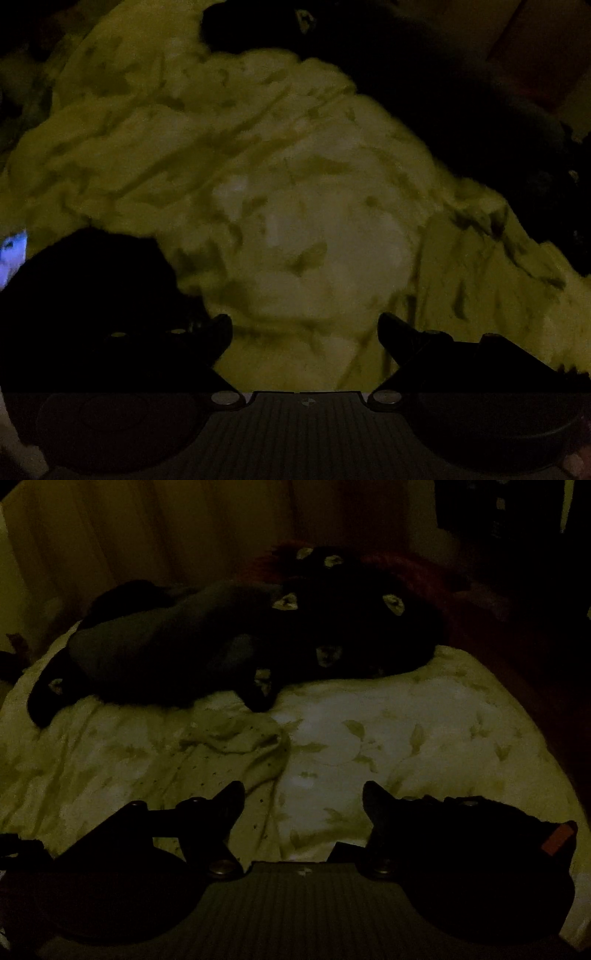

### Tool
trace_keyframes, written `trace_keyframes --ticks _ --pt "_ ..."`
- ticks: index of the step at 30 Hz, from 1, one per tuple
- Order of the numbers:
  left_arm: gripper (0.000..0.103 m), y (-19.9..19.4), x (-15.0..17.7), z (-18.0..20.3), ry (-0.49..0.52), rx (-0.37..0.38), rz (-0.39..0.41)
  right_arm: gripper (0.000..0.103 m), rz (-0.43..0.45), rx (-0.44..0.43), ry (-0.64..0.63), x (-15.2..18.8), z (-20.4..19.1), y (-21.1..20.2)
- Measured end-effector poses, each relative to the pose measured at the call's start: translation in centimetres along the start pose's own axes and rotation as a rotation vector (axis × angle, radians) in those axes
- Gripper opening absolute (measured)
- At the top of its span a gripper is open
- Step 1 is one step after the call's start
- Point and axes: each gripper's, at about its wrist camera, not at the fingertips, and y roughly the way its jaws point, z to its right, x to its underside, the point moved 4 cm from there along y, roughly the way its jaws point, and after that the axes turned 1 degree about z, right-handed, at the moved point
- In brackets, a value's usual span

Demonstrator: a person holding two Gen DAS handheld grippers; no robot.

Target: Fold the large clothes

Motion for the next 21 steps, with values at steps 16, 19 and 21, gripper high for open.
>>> trace_keyframes --ticks 16,19,21 --pt "0.103 -3.7 10.2 1.9 0.016 0.088 -0.081 0.081 -0.143 -0.2 -0.293 8.5 -2.8 -2.6" --pt "0.103 -3.8 11.3 3.3 0.024 0.157 -0.072 0.08 -0.126 -0.192 -0.31 9.3 -2.1 -3.7" --pt "0.103 -3.4 12.1 5.2 0.083 0.19 -0.115 0.08 -0.077 -0.165 -0.294 8.9 -1.3 -4.6"
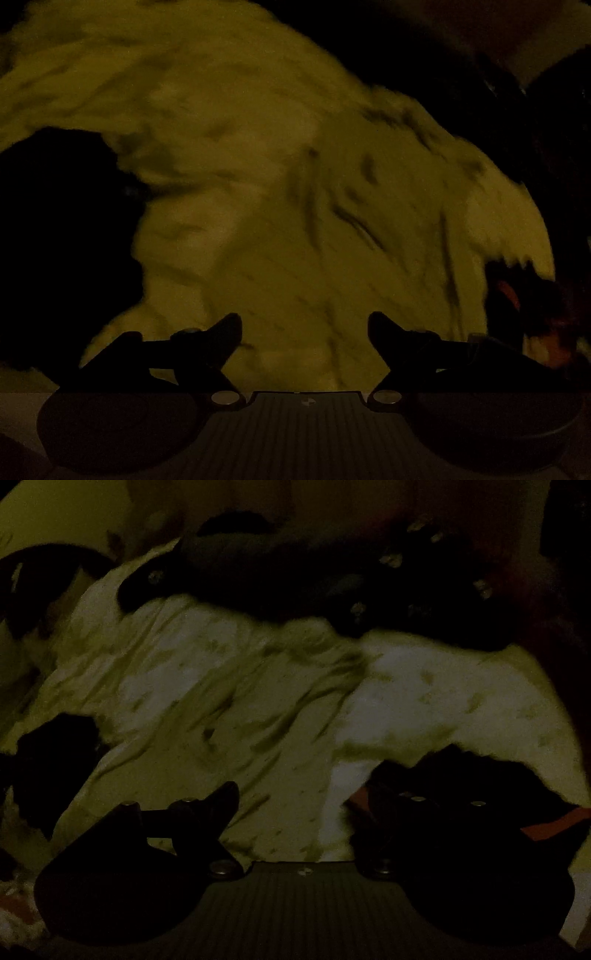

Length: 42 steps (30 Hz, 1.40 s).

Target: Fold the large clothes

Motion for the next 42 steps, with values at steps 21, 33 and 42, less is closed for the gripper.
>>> trace_keyframes --ticks 21,33,42 --pt "0.044 8.6 1.1 5.0 0.227 0.034 -0.276 0.082 -0.082 0.028 0.124 1.8 3.7 0.5" --pt "0.044 -8.2 -17.6 -13.2 -0.2 -0.387 0.444 0.082 -0.137 0.014 0.128 1.3 2.3 2.3" --pt "0.089 -2.7 -23.8 -20.9 -0.258 -0.582 0.366 0.083 -0.175 0.036 0.097 0.3 1.2 3.4"
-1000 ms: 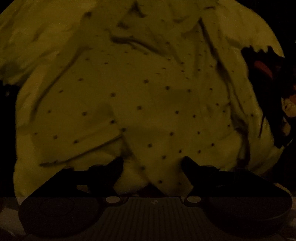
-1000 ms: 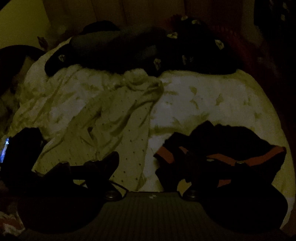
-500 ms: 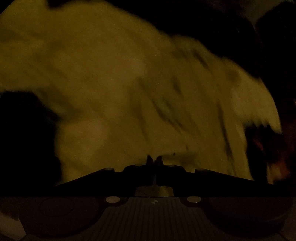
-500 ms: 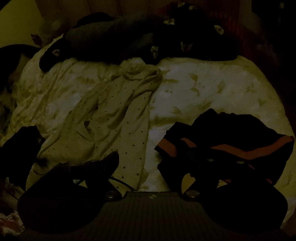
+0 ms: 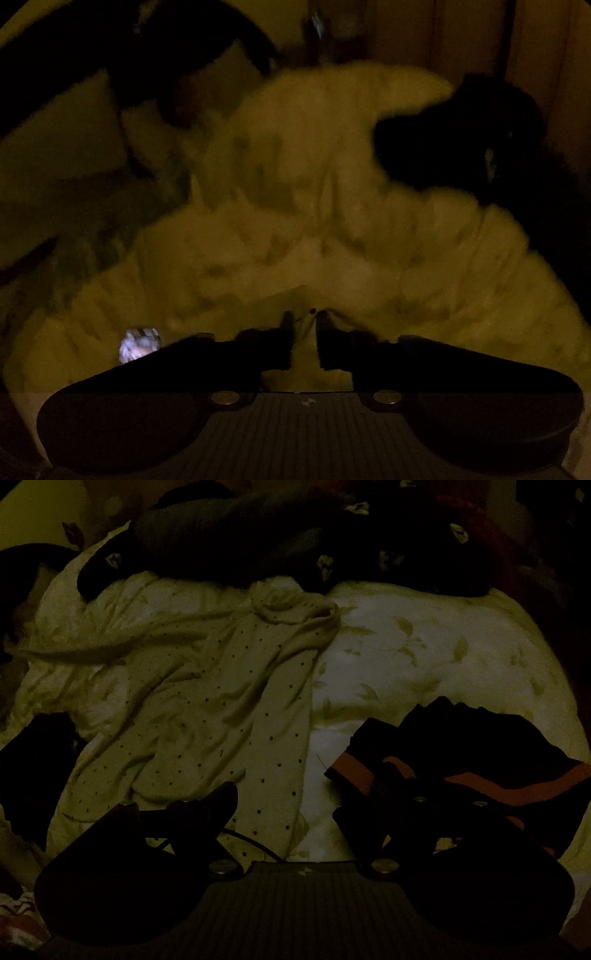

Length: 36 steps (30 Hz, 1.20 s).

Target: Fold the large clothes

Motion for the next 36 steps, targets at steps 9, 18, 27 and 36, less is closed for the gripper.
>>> trace_keyframes --ticks 9,18,27,36 --pt "0.103 2.7 3.9 1.2 -0.02 0.066 -0.157 0.084 -0.063 0.019 0.011 0.6 -0.8 1.5" --pt "0.103 -3.4 10.9 6.6 0.112 0.336 -0.243 0.084 -0.101 0.027 0.004 1.5 -0.6 3.0" --pt "0.103 -8.7 22.3 10.6 0.302 0.399 -0.387 0.064 -0.134 -0.044 -0.092 3.0 -2.7 4.9" --pt "0.103 -11.5 22.2 9.7 0.273 0.382 -0.38 0.06 -0.174 -0.049 -0.153 0.9 -4.1 9.8"
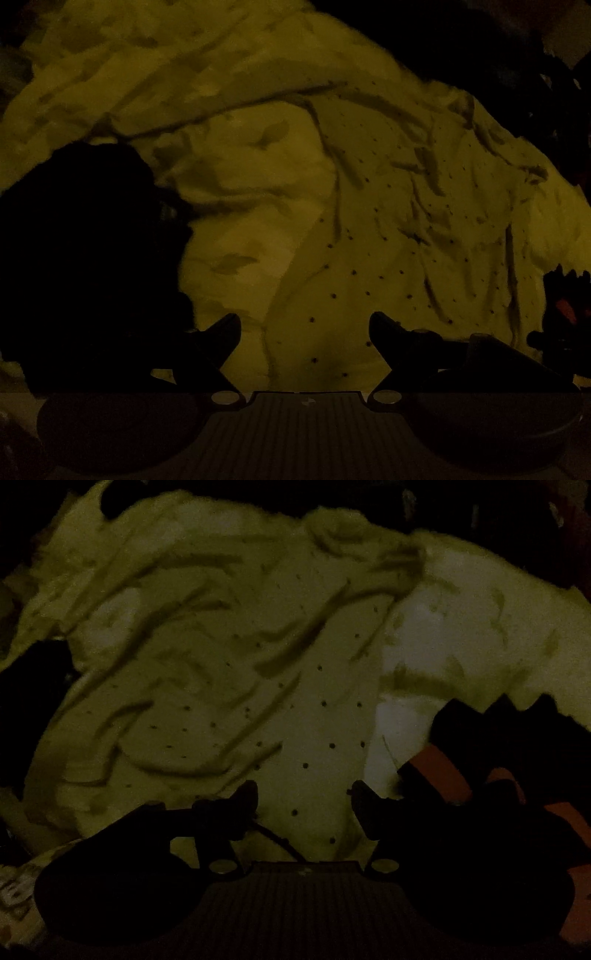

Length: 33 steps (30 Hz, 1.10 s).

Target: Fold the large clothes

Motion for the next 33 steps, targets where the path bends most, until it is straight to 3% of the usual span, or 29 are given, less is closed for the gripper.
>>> trace_keyframes --ticks 3,4,5,6,7,12,16,18,19,20,24,27,28,29,30,31,33 --pt "0.103 -0.8 0.0 -0.8 -0.02 -0.021 0.006 0.052 -0.054 -0.002 -0.032 1.0 -0.5 1.5" --pt "0.103 -0.8 -0.1 -1.0 -0.03 -0.026 0.004 0.04 -0.086 0.004 -0.056 1.6 -0.8 2.1" --pt "0.103 -0.8 0.0 -1.1 -0.038 -0.031 0.0 0.017 -0.094 0.006 -0.069 2.1 -0.8 2.2" --pt "0.103 -0.8 0.1 -1.3 -0.044 -0.036 -0.002 0.004 -0.084 0.014 -0.071 2.5 -0.6 2.0" --pt "0.103 -0.8 0.2 -1.3 -0.047 -0.037 -0.002 0.002 -0.059 0.029 -0.06 2.7 -0.3 1.4" --pt "0.103 -0.4 0.9 -0.4 -0.025 -0.028 -0.021 0.002 0.136 0.072 0.045 1.4 3.7 -4.7" --pt "0.103 0.4 0.9 0.9 -0.014 -0.01 -0.037 0.01 0.121 0.063 0.168 0.2 7.4 -6.2" --pt "0.103 0.5 0.7 1.6 -0.015 0.006 -0.04 0.033 0.124 0.026 0.201 0.1 7.4 -5.8" --pt "0.103 0.5 0.7 1.9 -0.012 0.011 -0.038 0.056 0.119 0.011 0.198 0.2 6.8 -5.2" --pt "0.103 0.4 0.6 2.2 -0.006 0.013 -0.039 0.063 0.107 -0.003 0.181 0.3 5.8 -4.4" --pt "0.103 0.1 0.8 2.3 0.007 0.01 -0.044 0.061 0.037 -0.04 0.128 0.2 1.8 -0.4" --pt "0.103 0.0 1.2 1.3 -0.007 -0.008 -0.056 0.059 -0.032 0.003 0.128 -0.1 0.5 2.4" --pt "0.103 0.0 1.3 0.7 -0.017 -0.016 -0.059 0.046 -0.055 0.032 0.113 -0.1 0.3 3.3" --pt "0.103 -0.1 1.5 0.2 -0.028 -0.022 -0.061 0.023 -0.067 0.048 0.109 -0.1 0.3 3.6" --pt "0.103 -0.1 1.7 -0.3 -0.04 -0.027 -0.061 0.013 -0.065 0.053 0.114 -0.3 0.6 3.6" --pt "0.103 0.0 1.8 -0.9 -0.053 -0.032 -0.059 0.006 -0.041 0.042 0.129 -0.5 1.1 2.9" --pt "0.103 0.2 2.2 -1.8 -0.08 -0.044 -0.066 0.005 0.004 0.039 0.129 -0.9 1.9 1.2"
